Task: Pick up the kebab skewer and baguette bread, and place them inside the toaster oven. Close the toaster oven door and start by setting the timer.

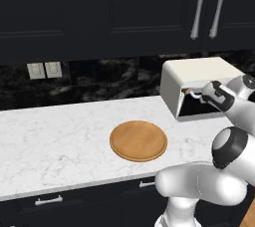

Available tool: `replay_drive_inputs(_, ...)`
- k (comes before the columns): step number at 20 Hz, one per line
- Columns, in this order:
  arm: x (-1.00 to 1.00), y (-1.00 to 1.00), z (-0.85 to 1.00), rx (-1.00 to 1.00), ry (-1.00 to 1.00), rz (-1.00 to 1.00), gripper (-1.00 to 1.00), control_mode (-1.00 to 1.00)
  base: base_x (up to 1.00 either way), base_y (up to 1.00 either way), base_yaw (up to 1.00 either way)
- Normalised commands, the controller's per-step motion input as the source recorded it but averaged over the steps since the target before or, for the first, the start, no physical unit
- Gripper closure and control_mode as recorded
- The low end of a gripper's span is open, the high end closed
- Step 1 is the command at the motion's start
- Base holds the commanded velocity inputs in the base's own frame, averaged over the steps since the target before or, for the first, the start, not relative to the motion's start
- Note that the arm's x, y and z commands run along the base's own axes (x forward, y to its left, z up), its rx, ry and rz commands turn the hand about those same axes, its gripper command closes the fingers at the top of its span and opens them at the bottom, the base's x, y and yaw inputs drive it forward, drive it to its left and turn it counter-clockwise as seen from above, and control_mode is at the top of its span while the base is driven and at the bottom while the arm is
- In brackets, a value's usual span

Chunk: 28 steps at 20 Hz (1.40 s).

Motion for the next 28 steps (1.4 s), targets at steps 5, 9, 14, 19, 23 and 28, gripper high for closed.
replay_drive_inputs(5,0.66,0.10,0.00,0.00,0.01,0.00,-1.00,-1.00,0.00,0.00,0.00)
replay_drive_inputs(9,0.51,0.14,-0.20,0.00,0.00,0.00,-1.00,-1.00,0.00,0.00,0.00)
replay_drive_inputs(14,0.21,0.04,-0.24,0.00,0.00,0.00,-1.00,-1.00,0.00,0.00,0.00)
replay_drive_inputs(19,0.06,0.00,-0.24,0.00,0.04,0.00,-1.00,-1.00,0.00,0.00,0.00)
replay_drive_inputs(23,-0.12,0.00,0.00,0.00,0.10,0.00,-1.00,-1.00,0.00,0.00,0.00)
replay_drive_inputs(28,-0.40,0.00,0.00,0.00,0.12,0.00,-1.00,-1.00,0.00,0.00,0.00)
